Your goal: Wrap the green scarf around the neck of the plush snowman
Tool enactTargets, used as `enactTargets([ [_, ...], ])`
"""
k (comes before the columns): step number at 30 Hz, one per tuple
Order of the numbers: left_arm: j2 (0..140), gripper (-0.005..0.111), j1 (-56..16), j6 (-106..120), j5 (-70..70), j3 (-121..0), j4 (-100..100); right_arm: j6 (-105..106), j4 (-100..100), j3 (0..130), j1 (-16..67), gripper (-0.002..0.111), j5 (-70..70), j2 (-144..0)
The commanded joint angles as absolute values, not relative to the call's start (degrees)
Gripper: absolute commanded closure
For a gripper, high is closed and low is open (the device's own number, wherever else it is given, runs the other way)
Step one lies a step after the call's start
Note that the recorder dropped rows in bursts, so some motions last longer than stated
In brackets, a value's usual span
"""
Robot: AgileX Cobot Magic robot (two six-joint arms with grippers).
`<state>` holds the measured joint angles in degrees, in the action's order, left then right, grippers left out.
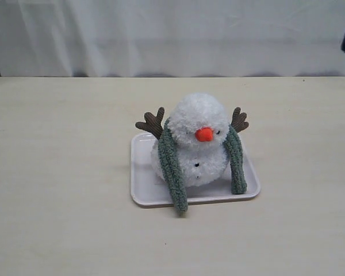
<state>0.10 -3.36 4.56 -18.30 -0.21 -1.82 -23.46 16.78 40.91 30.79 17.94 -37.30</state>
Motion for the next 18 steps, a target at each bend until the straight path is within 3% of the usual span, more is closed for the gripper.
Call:
enactTargets([
  [1, 0.00, 0.107, -3.32, 4.64, -17.69, 0.00, -2.25, -23.18, 17.47, 37.68, 30.78, 0.104, 14.88, -29.55],
  [18, 0.00, 0.107, -3.32, 4.64, -17.69, 0.00, -2.25, -23.18, 17.20, 35.59, 30.78, 0.104, 18.22, -18.27],
])
